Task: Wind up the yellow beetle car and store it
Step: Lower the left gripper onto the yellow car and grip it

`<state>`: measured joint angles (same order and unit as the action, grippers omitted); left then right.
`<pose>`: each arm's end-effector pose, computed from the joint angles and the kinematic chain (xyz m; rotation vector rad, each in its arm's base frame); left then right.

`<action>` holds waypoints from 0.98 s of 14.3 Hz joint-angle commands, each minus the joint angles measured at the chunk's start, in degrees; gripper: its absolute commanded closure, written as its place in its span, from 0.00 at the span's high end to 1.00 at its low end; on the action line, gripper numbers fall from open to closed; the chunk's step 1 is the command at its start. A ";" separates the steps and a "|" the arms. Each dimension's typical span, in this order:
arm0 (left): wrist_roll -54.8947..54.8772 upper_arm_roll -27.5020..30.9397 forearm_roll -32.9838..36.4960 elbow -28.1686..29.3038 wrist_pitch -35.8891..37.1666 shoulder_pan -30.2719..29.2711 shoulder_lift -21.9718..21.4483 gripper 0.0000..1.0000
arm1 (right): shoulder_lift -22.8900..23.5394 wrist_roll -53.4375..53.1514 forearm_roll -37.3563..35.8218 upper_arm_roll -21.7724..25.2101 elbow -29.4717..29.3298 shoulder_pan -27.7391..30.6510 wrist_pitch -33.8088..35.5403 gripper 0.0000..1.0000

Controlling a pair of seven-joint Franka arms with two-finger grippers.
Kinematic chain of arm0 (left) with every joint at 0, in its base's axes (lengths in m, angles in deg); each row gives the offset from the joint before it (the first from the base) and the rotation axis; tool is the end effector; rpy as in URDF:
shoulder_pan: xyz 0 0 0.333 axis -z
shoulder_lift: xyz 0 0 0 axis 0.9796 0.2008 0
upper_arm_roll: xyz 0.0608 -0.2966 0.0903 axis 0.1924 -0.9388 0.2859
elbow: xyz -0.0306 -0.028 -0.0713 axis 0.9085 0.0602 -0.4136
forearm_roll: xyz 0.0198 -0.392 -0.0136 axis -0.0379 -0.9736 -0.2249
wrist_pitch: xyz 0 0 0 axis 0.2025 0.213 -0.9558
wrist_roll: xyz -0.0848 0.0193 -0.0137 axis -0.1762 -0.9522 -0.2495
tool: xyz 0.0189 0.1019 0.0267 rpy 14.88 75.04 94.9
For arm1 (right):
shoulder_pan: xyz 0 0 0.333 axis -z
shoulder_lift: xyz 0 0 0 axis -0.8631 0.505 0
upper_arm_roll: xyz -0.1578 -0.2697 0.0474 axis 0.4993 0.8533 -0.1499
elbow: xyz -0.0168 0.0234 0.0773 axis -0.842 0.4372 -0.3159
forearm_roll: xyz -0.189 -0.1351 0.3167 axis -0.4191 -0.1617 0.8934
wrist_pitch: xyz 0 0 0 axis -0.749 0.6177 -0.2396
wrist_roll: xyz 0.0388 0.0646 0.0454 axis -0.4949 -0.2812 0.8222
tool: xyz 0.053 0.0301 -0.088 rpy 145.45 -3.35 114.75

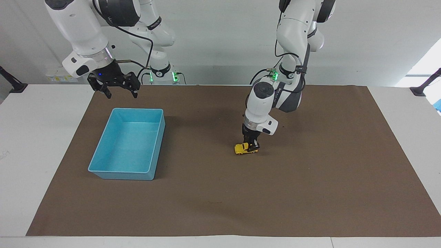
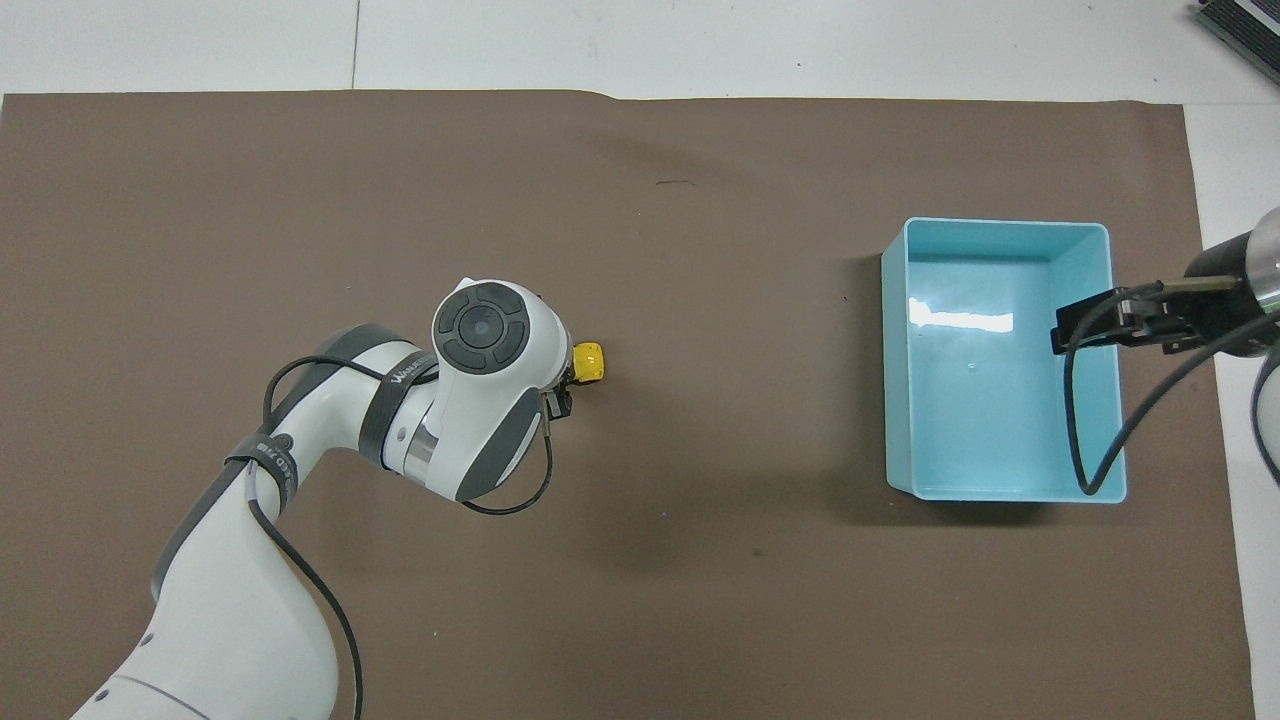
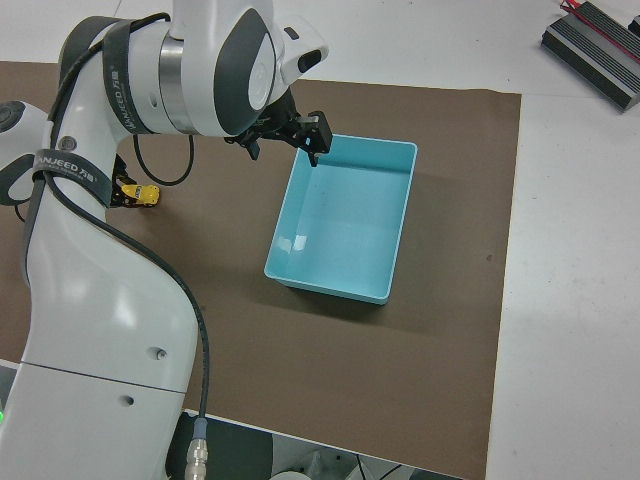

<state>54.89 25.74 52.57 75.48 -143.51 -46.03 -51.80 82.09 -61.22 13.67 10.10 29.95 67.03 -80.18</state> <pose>0.5408 -0.3411 0.3170 1.9496 2.3343 0.0013 0.5557 0.0131 0.6069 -3.1188 0.0231 0.0725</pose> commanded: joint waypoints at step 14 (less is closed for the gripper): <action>-20.02 0.35 0.68 6.00 -4.30 -15.33 0.20 0.25 | 0.16 1.13 0.37 -0.43 -0.13 0.90 -0.56 1.00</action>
<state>37.81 25.68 52.29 80.40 -141.57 -58.67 -55.58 82.09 -61.22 13.67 10.10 29.95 67.03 -80.18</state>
